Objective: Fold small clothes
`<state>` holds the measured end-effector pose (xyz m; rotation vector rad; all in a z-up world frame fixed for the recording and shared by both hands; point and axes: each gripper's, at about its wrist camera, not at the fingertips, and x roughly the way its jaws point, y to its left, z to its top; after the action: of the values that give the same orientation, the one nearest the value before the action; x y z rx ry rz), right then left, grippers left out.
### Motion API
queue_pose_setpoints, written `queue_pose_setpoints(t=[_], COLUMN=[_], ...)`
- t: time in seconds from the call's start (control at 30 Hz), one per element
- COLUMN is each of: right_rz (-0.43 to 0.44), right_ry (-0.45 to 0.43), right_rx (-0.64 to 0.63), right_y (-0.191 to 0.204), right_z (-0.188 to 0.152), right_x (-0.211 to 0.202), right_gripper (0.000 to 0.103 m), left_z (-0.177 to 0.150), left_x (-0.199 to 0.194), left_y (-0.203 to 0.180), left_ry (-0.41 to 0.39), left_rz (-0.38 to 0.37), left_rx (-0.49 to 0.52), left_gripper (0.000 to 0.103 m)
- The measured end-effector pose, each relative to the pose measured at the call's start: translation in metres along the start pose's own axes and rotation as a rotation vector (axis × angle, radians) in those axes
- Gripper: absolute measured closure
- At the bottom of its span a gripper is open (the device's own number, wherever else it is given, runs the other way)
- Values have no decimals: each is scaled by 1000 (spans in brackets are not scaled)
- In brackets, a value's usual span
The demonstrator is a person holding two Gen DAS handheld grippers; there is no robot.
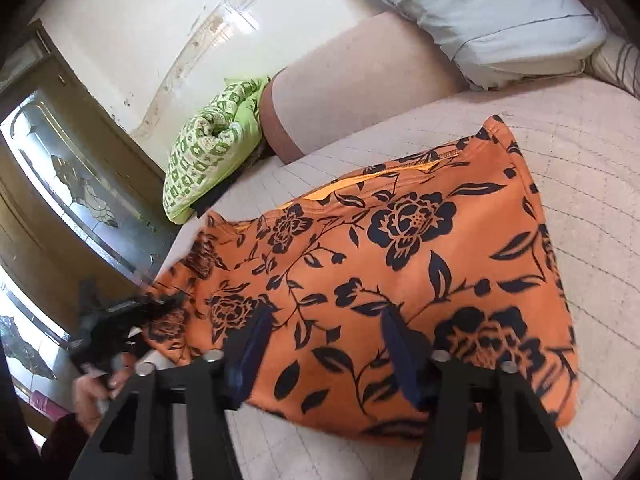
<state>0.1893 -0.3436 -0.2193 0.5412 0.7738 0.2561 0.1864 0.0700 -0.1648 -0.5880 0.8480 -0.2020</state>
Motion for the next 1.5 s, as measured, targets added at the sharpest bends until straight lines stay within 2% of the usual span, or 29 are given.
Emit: queue_pose_setpoints(t=[0.03,0.07,0.1,0.2,0.27,0.37,0.47,0.53,0.57,0.6,0.63,0.67,0.7,0.73,0.77,0.83,0.93,1.03,1.1,1.13,1.17,1.2,1.23,1.3,1.33,1.37,1.43,1.5], right_rz=[-31,-81,-87,-1,-19,5,-4,46,98,130,156,183,205,226,245,252,296,372,430,429,409,360,295,87,67,71,138,145], right_ry=[55,182,201,152,70,-1,-37,-43,-47,-56,-72,-99,-119,-131,-138,-159,-208,-234,-206,-169,-130,-65,-3,179,228,216,207,200], right_rx=[0,23,54,155,150,205,260,352,406,449,487,535,566,580,580,533,373,228,161,142,137,140,150,211,259,302,372,375], right_y=[-3,-12,-19,-32,-40,-61,-92,-118,-132,-141,-149,-158,-161,-163,-161,-151,-115,-75,-50,-40,-35,-33,-36,-57,-69,-79,-88,-88], right_z=[-1,-7,-10,0,9,15,18,22,24,25,26,27,27,27,30,35,45,44,45,43,39,35,32,16,9,7,9,9], right_x=[11,33,36,13,-11,-36,-54,-64,-68,-71,-76,-80,-83,-84,-84,-91,-98,-104,-99,-90,-81,-65,-50,-10,1,1,-7,-8], right_gripper=[63,74,78,80,80,80,76,75,75,75,65,40,31,29,29,29,30,31,31,31,31,31,31,34,59,68,68,68], left_z=[2,1,-1,-11,-25,-58,-107,-134,-143,-150,-151,-149,-143,-139,-135,-130,-126,-116,-108,-107,-107,-107,-110,-119,-121,-121,-114,-102], left_x=[-5,-10,-14,-21,-19,-4,34,64,76,80,75,66,55,42,29,4,-14,0,9,14,20,27,37,58,61,58,54,48], left_y=[-16,-33,-46,-100,-136,-186,-239,-255,-257,-253,-249,-243,-236,-231,-223,-212,-189,-162,-151,-144,-141,-137,-133,-122,-118,-117,-120,-126], left_ry=[-12,-20,-23,-31,-19,31,130,249,316,348,336,319,307,291,269,198,135,171,192,190,190,205,231,343,361,352,345,323], left_rz=[-1,-2,-3,-22,-46,-72,-79,-92,-92,-81,-82,-107,-139,-169,-190,-184,-106,45,108,146,192,242,260,295,292,281,260,249], left_rx=[46,97,136,274,344,446,571,584,578,571,574,582,585,584,588,628,675,620,581,563,559,556,554,548,535,525,536,545], left_gripper=[84,84,84,84,84,84,79,68,67,67,65,59,57,48,36,26,26,26,26,26,26,26,26,24,24,24,24,24])
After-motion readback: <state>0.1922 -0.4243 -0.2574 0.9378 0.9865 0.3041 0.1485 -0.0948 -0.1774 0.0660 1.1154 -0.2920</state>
